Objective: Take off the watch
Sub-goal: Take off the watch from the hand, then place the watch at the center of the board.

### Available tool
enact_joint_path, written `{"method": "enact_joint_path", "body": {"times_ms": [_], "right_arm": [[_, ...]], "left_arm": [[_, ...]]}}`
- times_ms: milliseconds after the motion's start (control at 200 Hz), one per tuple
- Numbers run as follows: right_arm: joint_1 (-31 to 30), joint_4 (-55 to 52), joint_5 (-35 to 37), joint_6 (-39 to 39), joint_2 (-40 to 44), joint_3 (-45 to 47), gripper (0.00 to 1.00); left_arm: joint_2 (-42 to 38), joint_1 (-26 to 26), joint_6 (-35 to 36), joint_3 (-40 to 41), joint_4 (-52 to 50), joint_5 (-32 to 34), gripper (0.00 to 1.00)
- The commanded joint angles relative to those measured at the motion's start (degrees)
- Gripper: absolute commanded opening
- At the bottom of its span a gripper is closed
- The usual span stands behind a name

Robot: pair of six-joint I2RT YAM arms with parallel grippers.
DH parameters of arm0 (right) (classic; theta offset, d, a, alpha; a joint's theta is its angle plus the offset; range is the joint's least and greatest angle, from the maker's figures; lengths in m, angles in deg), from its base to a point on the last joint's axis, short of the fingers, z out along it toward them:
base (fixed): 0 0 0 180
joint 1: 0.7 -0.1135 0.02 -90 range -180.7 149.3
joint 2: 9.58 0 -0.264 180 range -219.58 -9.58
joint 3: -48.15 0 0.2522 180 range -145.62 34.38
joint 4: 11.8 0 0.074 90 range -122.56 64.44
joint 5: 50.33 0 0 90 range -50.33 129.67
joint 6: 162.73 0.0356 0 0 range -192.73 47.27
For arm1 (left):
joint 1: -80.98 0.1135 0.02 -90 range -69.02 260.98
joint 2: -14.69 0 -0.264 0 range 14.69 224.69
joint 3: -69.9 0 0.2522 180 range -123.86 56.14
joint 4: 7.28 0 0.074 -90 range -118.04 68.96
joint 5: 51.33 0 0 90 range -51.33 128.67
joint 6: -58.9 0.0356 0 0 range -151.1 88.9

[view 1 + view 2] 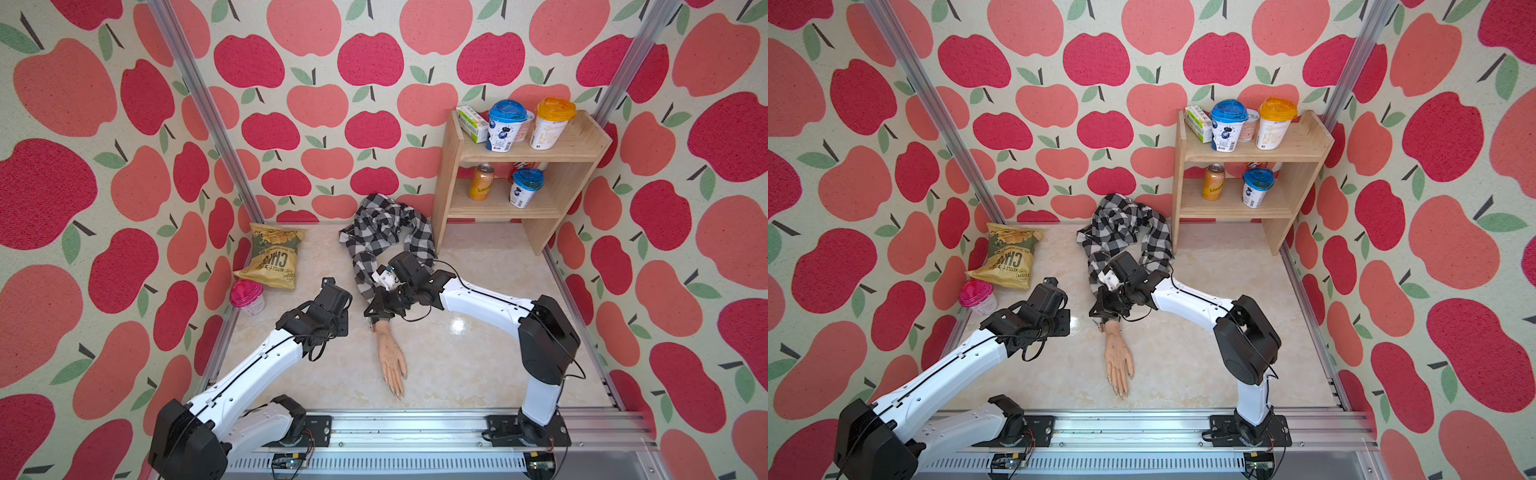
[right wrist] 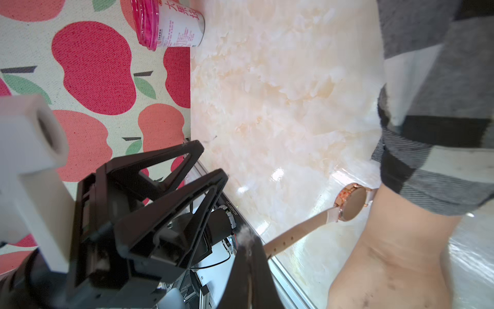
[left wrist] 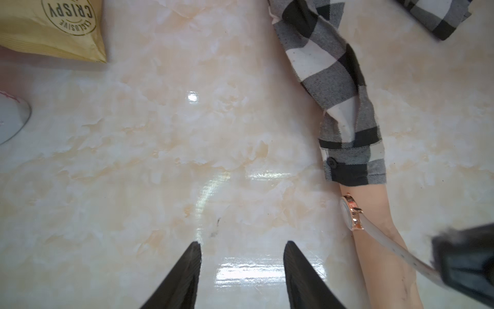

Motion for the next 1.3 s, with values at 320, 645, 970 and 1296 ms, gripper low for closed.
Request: {"method": "enact_joint_path", "body": {"times_ms": [320, 645, 970, 1296], "right_arm": [[-2.44, -24.60, 5.44, -14.27, 2.78, -16.81, 0.00], [0.41, -42.56, 16.69, -25.07, 11.20, -14.11, 0.00], [0.28, -45.70, 9.33, -29.07, 16.40, 0.49, 0.00], [6.64, -39.94, 1.54, -30.14, 19.92, 10.91, 0.00]], "left_arm": [[-2.21, 3.56, 2.02, -4.50, -3.72, -4.55, 0.53], [-2.82, 3.26, 1.41, -2.21, 0.03, -7.59, 0.53], [5.13, -1.77, 2.27, -6.60, 1.41, -6.06, 0.53], [10.75, -2.93, 3.16, -9.89, 2.55, -6.06, 0.53]]}}
